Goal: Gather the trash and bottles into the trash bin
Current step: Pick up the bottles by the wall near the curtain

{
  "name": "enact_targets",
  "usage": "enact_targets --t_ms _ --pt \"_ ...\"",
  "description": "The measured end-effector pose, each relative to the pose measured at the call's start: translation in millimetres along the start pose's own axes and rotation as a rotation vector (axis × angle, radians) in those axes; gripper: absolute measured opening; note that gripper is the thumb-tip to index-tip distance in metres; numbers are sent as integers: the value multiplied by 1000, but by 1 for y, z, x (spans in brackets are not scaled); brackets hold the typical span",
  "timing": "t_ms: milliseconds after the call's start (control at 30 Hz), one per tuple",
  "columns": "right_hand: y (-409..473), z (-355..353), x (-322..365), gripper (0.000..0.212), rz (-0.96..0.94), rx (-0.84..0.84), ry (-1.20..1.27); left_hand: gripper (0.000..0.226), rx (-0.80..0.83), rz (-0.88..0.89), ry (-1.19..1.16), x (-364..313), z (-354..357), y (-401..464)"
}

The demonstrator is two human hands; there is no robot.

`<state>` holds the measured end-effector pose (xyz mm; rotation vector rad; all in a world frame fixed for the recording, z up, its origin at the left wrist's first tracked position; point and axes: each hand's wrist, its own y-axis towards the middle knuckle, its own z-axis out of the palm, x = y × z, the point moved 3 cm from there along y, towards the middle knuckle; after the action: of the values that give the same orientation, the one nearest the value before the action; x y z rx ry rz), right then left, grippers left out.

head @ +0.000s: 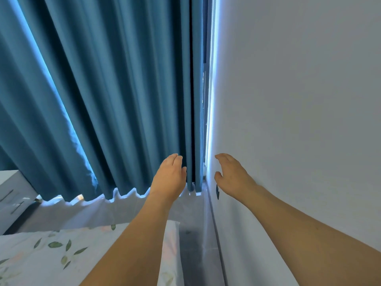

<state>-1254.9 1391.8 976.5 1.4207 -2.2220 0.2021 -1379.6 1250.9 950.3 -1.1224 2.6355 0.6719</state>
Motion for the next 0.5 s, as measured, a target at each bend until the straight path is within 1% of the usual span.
enact_targets --t_ms 100,233,367,500 --pt "61 5 -12 54 2 -6 -11 48 14 -10 -9 19 23 59" --pt "119 -3 -23 53 15 38 -22 48 36 -33 10 29 28 122" --pt "170 -7 -35 53 -1 3 -26 47 -26 -5 11 21 25 178" --pt "229 11 -45 54 -7 47 -18 47 8 25 49 37 49 226"
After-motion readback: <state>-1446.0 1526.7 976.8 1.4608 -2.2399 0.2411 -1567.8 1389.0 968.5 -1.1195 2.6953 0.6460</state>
